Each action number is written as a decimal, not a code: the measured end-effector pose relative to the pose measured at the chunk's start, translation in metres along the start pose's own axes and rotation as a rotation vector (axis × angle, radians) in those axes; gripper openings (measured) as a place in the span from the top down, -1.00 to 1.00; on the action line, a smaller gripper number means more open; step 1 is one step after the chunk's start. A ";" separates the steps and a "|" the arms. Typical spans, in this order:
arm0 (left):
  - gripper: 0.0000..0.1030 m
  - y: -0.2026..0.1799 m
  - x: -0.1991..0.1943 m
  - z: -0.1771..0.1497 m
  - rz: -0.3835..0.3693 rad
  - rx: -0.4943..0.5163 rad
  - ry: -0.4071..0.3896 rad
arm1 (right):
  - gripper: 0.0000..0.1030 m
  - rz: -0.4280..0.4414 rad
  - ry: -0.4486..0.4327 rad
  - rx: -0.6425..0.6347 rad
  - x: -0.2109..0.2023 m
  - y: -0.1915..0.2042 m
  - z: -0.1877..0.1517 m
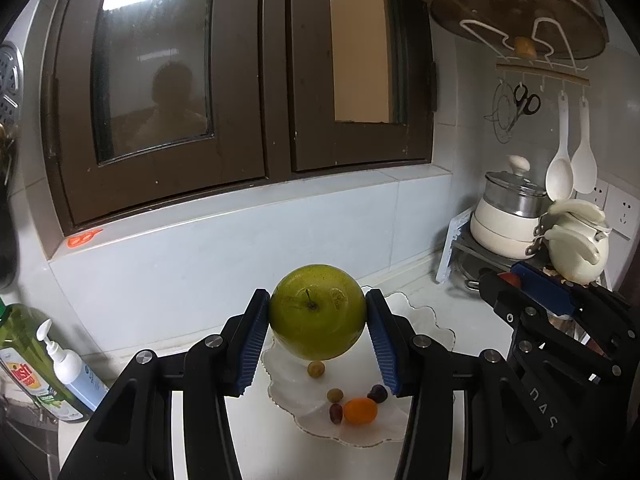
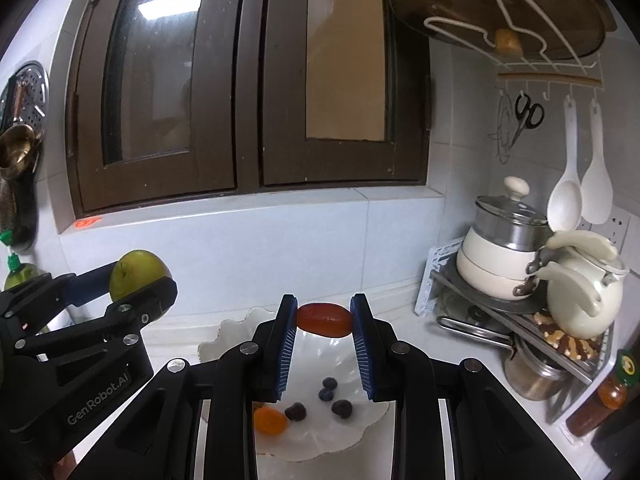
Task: Organize fruits
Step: 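Lift the green apple and red date and carry them over the white bowl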
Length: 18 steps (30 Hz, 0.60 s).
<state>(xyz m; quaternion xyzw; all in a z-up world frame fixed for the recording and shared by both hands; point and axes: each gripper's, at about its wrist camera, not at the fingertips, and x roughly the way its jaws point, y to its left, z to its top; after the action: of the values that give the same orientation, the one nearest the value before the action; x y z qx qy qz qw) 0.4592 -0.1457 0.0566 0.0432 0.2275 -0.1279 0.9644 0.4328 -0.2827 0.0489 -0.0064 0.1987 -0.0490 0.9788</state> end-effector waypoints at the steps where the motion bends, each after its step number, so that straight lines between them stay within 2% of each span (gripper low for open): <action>1: 0.06 0.001 0.003 0.001 0.001 0.001 0.004 | 0.44 -0.002 0.007 -0.001 0.004 0.000 0.001; 18: 0.06 0.001 0.082 0.003 0.000 -0.002 0.153 | 0.44 -0.013 0.115 -0.043 0.073 -0.009 0.007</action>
<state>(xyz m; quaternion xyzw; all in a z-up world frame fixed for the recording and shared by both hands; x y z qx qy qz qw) 0.5311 -0.1636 0.0224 0.0517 0.3008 -0.1240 0.9442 0.5014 -0.2986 0.0272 -0.0257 0.2554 -0.0512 0.9651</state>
